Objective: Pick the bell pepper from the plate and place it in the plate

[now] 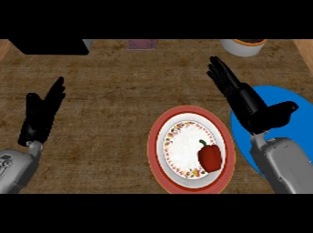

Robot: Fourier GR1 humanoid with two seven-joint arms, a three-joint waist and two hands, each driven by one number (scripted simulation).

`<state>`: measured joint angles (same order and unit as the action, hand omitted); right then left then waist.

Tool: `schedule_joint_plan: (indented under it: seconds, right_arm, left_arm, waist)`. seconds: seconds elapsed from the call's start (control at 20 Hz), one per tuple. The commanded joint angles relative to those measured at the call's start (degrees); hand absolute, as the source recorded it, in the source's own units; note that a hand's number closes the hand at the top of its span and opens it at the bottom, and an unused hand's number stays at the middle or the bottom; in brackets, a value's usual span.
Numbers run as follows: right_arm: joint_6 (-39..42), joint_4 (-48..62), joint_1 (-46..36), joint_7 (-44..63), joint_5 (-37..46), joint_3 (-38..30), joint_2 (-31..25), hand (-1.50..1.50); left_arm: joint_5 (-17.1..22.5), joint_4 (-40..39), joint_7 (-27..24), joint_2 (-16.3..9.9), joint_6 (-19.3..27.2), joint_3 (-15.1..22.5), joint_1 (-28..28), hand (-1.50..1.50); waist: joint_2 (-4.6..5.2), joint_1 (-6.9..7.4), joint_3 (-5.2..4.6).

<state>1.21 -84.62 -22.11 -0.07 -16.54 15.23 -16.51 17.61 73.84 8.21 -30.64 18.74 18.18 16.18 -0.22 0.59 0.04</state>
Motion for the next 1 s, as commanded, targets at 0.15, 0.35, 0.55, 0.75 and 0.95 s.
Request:
schedule_joint_plan:
  seconds: [0.15,0.35,0.55,0.75,0.95]
  right_arm:
    - [11.59,3.85,-1.12,6.77,-12.07,-1.80,1.60,1.50]
    - [11.92,-2.29,-7.70,4.72,13.58,3.95,-17.74,1.50]
    - [-1.92,-0.33,8.93,-6.71,21.43,6.62,-10.04,1.50]
    - [3.90,4.65,15.39,-11.20,-2.09,-2.63,-0.36,-1.50]
    - [18.71,8.54,16.44,-24.40,4.34,2.49,-7.16,-1.50]
  left_arm:
    - [-3.98,2.86,-1.75,6.53,7.31,1.48,-5.53,0.00]
    - [-0.18,2.22,0.75,4.92,3.54,0.30,-6.62,0.00]
    - [0.31,5.38,-0.98,6.03,3.80,0.13,-9.86,0.00]
    - [0.31,5.01,-2.38,7.61,4.81,0.32,-11.22,0.00]
    - [-1.61,5.81,-1.67,8.32,5.26,0.87,-10.89,0.00]
  waist:
    - [0.35,0.23,-0.02]
    - [-2.01,-0.15,-1.46]
    - [0.02,-1.05,0.09]
    - [0.58,-1.33,0.35]
    - [0.32,-0.34,0.03]
